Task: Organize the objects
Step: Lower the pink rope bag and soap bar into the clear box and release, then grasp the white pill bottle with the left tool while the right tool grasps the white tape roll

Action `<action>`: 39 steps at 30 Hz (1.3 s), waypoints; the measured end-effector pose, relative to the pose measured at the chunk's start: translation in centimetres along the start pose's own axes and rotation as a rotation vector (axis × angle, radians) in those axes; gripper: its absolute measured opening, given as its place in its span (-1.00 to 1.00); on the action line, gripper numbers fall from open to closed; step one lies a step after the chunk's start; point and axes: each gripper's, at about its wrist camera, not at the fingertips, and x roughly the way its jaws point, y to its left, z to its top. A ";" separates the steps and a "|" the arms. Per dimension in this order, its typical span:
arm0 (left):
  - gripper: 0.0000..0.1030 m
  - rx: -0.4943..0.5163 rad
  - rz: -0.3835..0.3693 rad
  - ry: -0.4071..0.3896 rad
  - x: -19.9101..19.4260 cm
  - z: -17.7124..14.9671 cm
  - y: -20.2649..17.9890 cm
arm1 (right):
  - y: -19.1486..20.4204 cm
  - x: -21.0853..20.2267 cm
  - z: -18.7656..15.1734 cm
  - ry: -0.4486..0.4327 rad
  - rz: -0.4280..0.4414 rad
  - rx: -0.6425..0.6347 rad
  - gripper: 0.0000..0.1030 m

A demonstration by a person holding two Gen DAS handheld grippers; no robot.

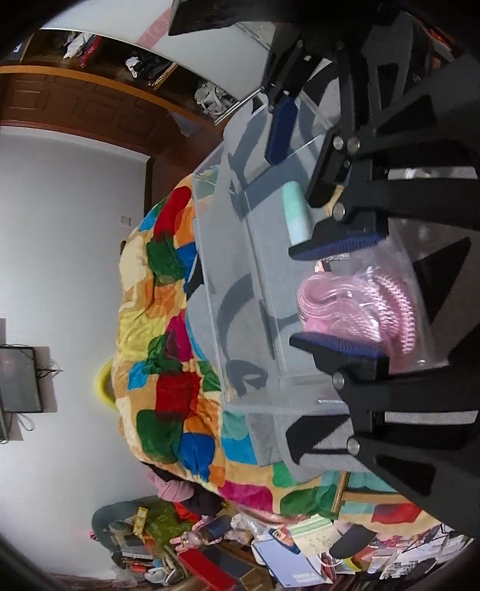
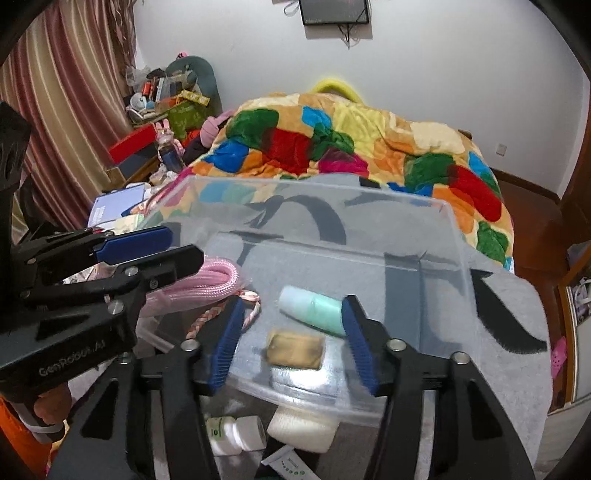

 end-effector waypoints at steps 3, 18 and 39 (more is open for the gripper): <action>0.16 -0.006 -0.007 -0.028 -1.6 -0.5 0.0 | 0.0 -1.5 -0.4 -0.036 -0.023 -0.021 0.10; 0.34 0.080 -0.044 -0.034 -4.4 -5.9 -2.7 | -2.6 -6.5 -5.8 -0.075 -0.003 0.032 0.16; -0.27 0.114 -0.135 0.062 -0.9 -9.9 -4.5 | -1.9 -1.7 -6.7 0.032 0.056 0.062 -0.11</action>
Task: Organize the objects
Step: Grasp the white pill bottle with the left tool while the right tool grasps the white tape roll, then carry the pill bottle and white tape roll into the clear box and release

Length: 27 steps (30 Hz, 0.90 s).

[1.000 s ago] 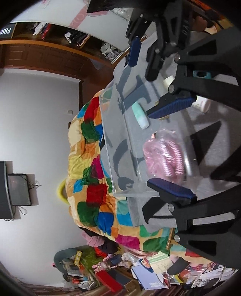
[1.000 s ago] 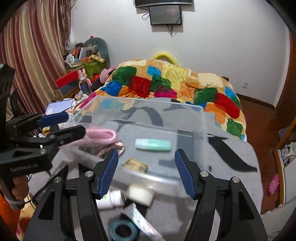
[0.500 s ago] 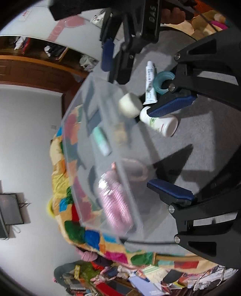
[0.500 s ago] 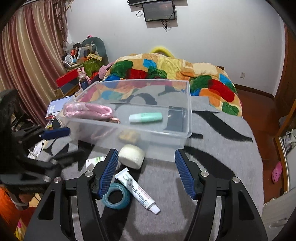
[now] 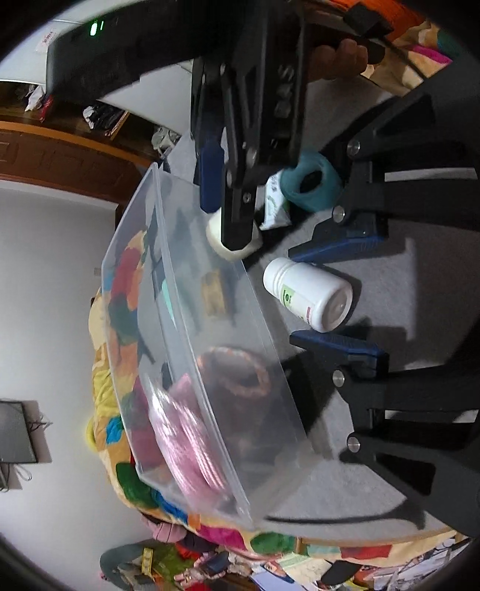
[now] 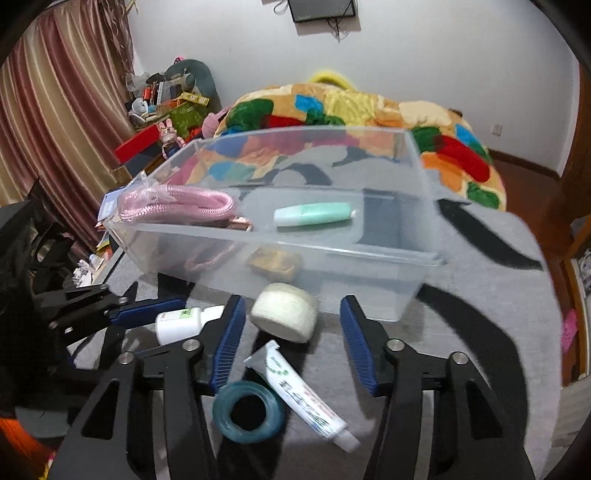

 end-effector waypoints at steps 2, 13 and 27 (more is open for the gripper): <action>-0.27 -0.010 0.015 -0.006 -0.3 -0.4 0.4 | 0.2 0.9 0.0 0.019 0.007 0.004 -0.27; -0.44 -0.062 0.025 -0.103 -3.6 0.6 1.6 | 1.7 -2.2 -0.7 -0.063 -0.015 -0.052 -0.29; -0.44 -0.058 0.063 -0.250 -6.8 6.3 1.7 | 1.7 -7.0 2.7 -0.235 -0.019 -0.036 -0.29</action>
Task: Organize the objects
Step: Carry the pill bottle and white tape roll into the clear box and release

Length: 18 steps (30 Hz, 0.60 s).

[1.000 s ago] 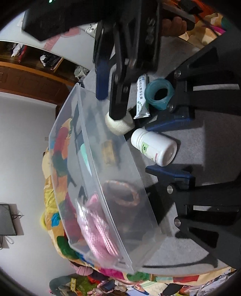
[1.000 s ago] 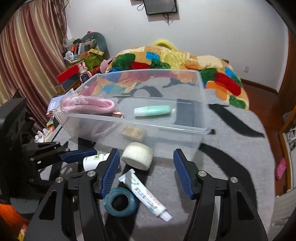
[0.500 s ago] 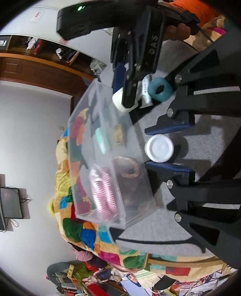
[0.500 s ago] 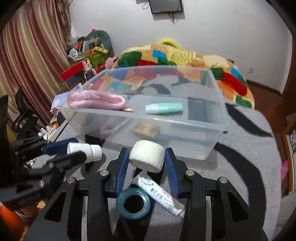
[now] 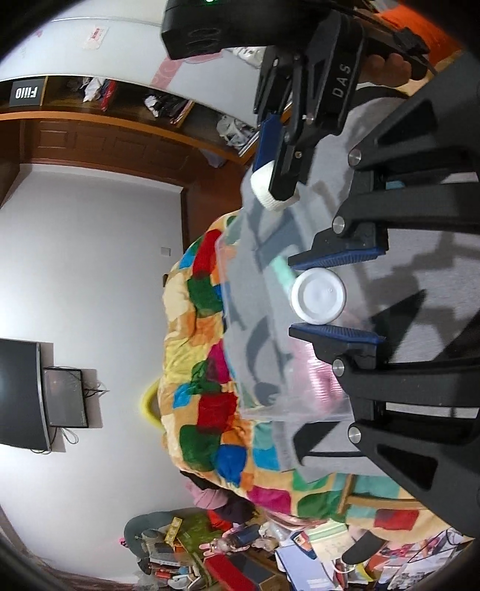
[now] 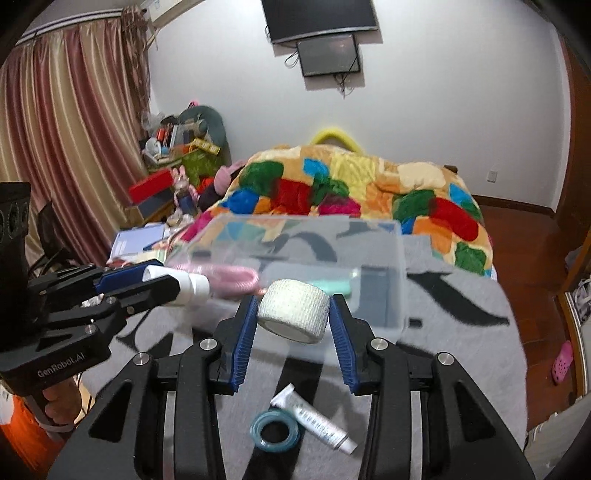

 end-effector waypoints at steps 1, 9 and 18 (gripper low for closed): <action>-0.44 -0.003 0.002 0.001 0.3 0.4 0.1 | -0.1 0.0 0.2 -0.005 -0.006 0.003 -0.29; -0.44 -0.003 0.030 0.038 4.4 1.3 0.5 | -2.1 3.3 1.6 0.026 -0.063 0.041 -0.29; -0.44 0.005 0.027 0.132 8.6 0.2 0.6 | -2.5 6.6 1.4 0.099 -0.082 0.028 -0.29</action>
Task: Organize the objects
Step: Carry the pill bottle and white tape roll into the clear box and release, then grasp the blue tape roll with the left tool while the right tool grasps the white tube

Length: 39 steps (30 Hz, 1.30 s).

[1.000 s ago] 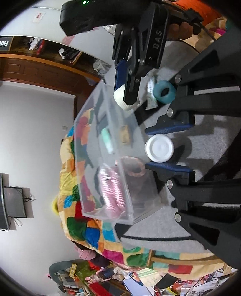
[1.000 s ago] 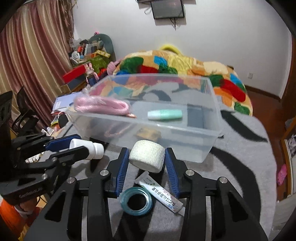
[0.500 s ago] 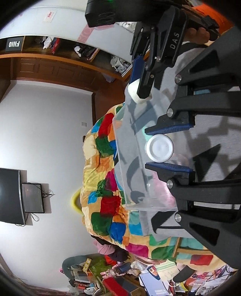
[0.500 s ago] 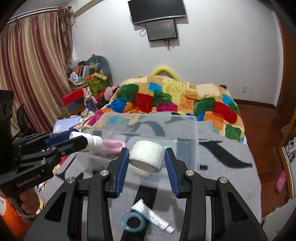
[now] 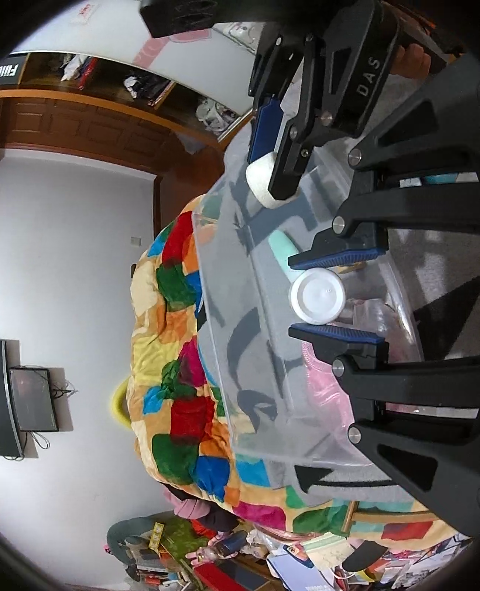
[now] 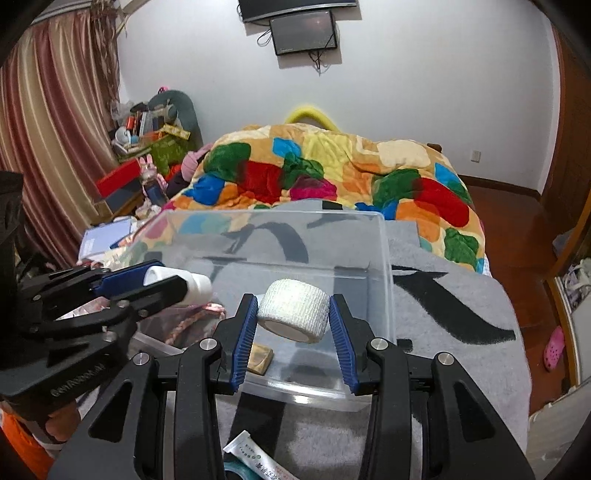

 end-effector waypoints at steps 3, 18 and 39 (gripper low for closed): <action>-0.44 0.000 -0.011 0.008 0.1 -0.2 -0.2 | 0.2 0.4 -0.2 0.019 0.006 -0.006 -0.27; -0.35 0.022 -0.032 -0.014 -4.1 -1.5 -1.0 | -0.4 -2.2 -1.3 0.003 -0.017 -0.048 -0.03; 0.09 0.159 -0.173 0.124 -3.2 -8.5 -8.8 | -3.4 -5.6 -10.1 0.113 0.041 -0.045 -0.03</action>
